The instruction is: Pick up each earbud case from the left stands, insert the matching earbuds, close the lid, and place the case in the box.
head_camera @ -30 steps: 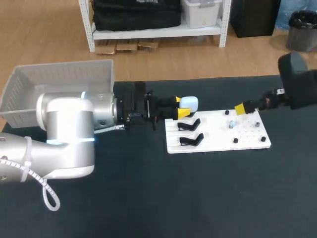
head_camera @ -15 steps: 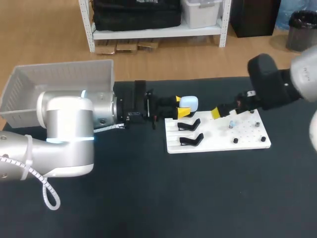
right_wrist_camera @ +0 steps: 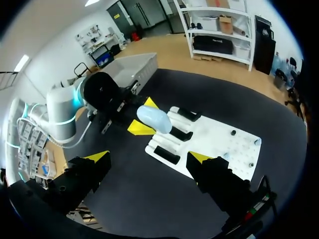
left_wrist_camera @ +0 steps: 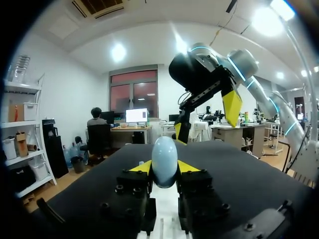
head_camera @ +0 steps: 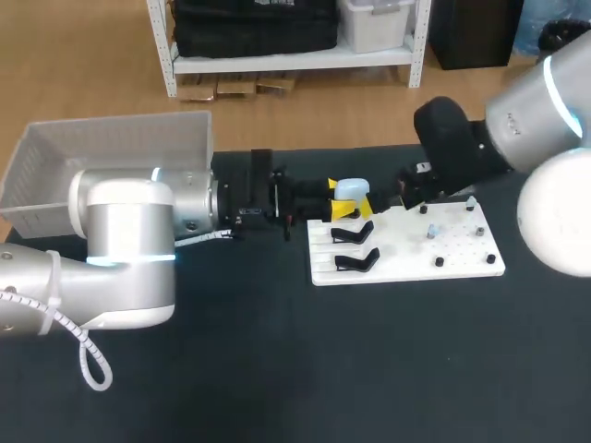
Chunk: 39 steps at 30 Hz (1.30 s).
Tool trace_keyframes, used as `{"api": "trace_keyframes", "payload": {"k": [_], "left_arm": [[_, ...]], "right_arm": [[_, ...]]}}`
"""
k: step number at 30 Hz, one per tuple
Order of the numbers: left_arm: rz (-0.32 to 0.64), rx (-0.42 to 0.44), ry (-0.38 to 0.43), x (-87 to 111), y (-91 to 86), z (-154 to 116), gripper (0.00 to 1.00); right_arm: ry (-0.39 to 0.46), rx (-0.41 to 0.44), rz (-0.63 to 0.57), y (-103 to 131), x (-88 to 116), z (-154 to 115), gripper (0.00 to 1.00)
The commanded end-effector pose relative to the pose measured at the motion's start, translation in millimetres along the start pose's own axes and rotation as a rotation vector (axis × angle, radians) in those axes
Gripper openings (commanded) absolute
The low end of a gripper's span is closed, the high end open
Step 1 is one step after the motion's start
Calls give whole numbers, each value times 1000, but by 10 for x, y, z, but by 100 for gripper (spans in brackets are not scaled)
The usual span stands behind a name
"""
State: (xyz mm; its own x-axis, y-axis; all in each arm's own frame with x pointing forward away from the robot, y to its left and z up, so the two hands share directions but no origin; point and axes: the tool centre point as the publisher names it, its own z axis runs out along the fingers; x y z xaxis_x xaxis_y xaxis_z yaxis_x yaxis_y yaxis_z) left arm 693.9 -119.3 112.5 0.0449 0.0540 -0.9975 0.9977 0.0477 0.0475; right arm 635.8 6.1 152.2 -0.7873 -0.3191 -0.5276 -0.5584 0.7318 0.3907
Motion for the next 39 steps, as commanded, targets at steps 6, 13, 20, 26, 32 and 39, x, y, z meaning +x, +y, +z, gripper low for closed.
{"api": "trace_keyframes", "payload": {"k": [6, 13, 20, 26, 32, 39], "left_arm": [[-1, 4, -1, 7, 16, 2, 0], [-1, 4, -1, 7, 16, 2, 0], [-1, 4, -1, 7, 16, 2, 0], [-1, 4, -1, 7, 16, 2, 0], [-1, 4, -1, 7, 16, 2, 0], [-1, 4, -1, 7, 16, 2, 0]], "right_arm": [[13, -55, 20, -111, -128, 163, 100], [13, -34, 21, -163, -166, 237, 100], [10, -7, 22, -214, -186, 294, 100], [7, 8, 23, -230, -209, 323, 100], [7, 18, 28, -241, -219, 354, 100], [-1, 27, 51, -304, -246, 369, 100]]}}
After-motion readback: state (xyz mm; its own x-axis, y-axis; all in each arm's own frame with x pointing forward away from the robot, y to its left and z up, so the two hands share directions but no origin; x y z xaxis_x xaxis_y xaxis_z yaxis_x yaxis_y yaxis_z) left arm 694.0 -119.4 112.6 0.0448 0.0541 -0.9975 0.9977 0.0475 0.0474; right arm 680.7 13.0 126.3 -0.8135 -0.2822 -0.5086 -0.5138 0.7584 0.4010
